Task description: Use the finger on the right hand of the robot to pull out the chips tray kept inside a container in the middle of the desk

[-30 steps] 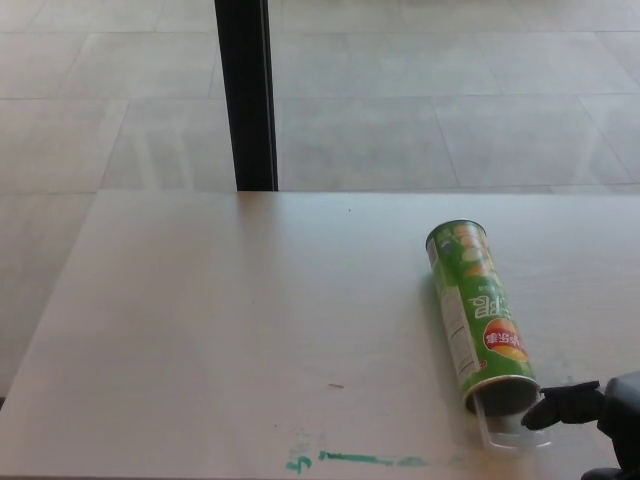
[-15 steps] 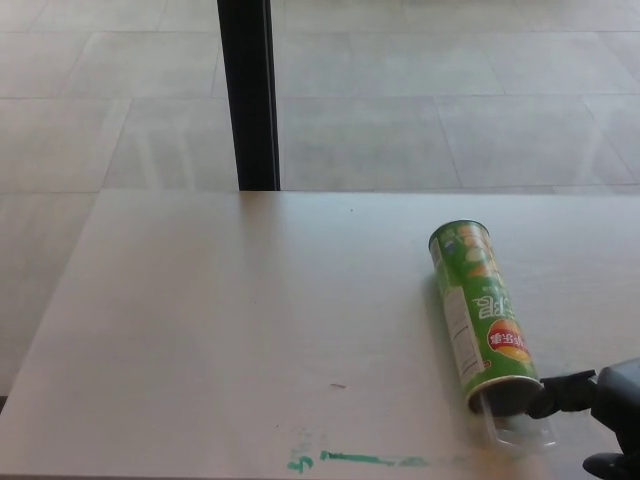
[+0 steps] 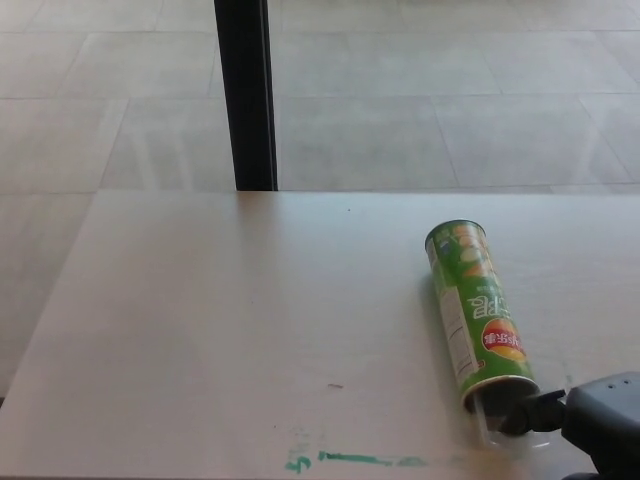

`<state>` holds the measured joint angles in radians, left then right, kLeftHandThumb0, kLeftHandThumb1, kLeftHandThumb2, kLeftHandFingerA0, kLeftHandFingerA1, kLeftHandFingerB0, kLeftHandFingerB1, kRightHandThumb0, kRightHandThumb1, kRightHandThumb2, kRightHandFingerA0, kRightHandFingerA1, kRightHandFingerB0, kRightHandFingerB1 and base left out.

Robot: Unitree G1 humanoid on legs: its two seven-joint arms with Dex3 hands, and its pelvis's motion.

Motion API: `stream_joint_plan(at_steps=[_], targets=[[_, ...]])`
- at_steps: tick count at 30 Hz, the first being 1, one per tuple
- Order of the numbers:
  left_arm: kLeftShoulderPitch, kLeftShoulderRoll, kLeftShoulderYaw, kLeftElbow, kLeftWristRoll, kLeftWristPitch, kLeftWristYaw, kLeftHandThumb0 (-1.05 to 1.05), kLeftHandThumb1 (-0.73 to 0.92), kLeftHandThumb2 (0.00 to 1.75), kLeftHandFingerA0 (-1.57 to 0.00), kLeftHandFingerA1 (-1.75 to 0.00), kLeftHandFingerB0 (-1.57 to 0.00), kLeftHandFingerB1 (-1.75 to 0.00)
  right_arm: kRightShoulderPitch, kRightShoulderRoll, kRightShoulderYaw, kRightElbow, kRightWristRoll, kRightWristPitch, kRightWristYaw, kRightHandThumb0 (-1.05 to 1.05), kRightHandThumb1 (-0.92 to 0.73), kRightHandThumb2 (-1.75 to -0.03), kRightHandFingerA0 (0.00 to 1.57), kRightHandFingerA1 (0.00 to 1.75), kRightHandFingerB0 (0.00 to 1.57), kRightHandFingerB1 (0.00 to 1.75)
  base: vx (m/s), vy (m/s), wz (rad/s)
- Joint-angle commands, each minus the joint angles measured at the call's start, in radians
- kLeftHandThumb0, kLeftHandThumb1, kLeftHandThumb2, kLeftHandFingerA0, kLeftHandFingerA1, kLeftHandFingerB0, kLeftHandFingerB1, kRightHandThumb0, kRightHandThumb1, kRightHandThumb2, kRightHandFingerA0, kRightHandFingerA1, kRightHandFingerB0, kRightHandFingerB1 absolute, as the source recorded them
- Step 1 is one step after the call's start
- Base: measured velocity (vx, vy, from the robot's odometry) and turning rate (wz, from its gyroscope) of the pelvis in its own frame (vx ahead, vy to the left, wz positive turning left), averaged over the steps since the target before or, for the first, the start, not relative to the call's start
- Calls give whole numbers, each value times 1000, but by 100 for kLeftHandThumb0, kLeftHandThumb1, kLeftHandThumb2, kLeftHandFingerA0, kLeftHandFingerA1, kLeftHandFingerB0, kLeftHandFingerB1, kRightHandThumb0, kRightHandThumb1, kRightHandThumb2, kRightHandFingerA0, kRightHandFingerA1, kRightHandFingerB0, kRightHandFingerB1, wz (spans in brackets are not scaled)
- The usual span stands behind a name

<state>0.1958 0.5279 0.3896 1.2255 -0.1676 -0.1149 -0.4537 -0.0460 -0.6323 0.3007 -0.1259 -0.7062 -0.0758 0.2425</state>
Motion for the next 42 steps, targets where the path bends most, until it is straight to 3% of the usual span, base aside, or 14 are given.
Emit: stream_joint_plan(at_steps=[1, 2, 13, 14, 16, 18, 19, 23, 24, 26, 34, 35, 36, 42], targets=[[16, 27, -13, -15, 11, -27, 0, -66, 53, 100, -32, -67, -34, -63, 17, 16, 21, 23, -32, 28, 22, -18, -56, -57, 86, 127, 57, 46, 0, 0, 0], [19, 26, -11, -18, 6, -23, -3, -69, 70, 61, -30, -69, -34, -56, 18, 14, 25, 26, -39, 34, 29, -19, -57, -57, 86, 125, 56, 46, 0, 0, 0], [21, 28, -2, -21, -8, -4, -3, -65, 71, 61, -30, -71, -35, -56, 32, -13, 17, 31, -48, 21, 27, -19, -57, -58, 84, 133, 56, 46, 0, 0, 0], [24, 28, -7, -25, -1, -14, 2, -69, 57, 101, -32, -68, -31, -61, 40, -15, 12, 27, -44, 25, 32, -19, -58, -58, 84, 132, 56, 46, 0, 0, 0], [21, 29, -2, -11, -5, -9, 3, -66, 71, 61, -30, -67, -34, -52, 68, -27, 11, 16, -51, 18, 29, -20, -57, -58, 85, 135, 57, 47, 0, 0, 0], [23, 28, 2, -13, -11, -8, -5, -67, 70, 62, -31, -69, -32, -52, 82, -35, 6, 12, -49, 11, 30, -20, -57, -58, 86, 130, 57, 46, 0, 0, 0], [20, 30, 2, -7, -9, -6, -1, -68, 55, 99, -35, -69, -29, -58, 102, -41, 3, -1, -51, 13, 32, -20, -57, -58, 85, 132, 57, 46, 0, 0, 0], [21, 30, 2, -7, -10, -3, -4, -67, 69, 62, -32, -70, -32, -53, 141, -49, -5, -24, -49, 2, 23, -19, -56, -58, 87, 132, 59, 46, 0, 0, 0], [26, 30, 3, -14, -13, -4, -8, -64, 55, 100, -36, -70, -27, -59, 150, -52, -7, -28, -49, -4, 17, -19, -57, -57, 87, 133, 60, 45, 0, 0, 0], [31, 30, -1, -21, -8, -8, -4, -66, 69, 63, -31, -68, -31, -51, 162, -58, -7, -38, -52, -10, 16, -20, -57, -57, 86, 134, 59, 45, 0, 0, 0], [26, 29, 1, -14, -7, -5, 2, -65, 69, 63, -32, -70, -32, -54, 208, -63, -17, -87, -41, -7, 36, -21, -57, -58, 85, 133, 56, 46, 0, 0, 0], [23, 31, -2, -7, -2, -10, 3, -67, 56, 100, -35, -68, -29, -59, 213, -63, -16, -91, -45, -6, 37, -21, -57, -58, 84, 133, 56, 46, 0, 0, 0], [27, 29, 13, -12, -21, -3, -18, -68, 68, 61, -32, -77, -33, -57, 225, -60, -18, -88, -32, -19, 28, -20, -56, -58, 85, 134, 57, 47, 0, 0, 0], [27, 31, 4, -13, -9, -4, -4, -68, 67, 62, -32, -70, -32, -55, 262, -68, -21, -128, -52, -16, 33, -20, -56, -58, 88, 134, 58, 47, 0, 0, 0]])
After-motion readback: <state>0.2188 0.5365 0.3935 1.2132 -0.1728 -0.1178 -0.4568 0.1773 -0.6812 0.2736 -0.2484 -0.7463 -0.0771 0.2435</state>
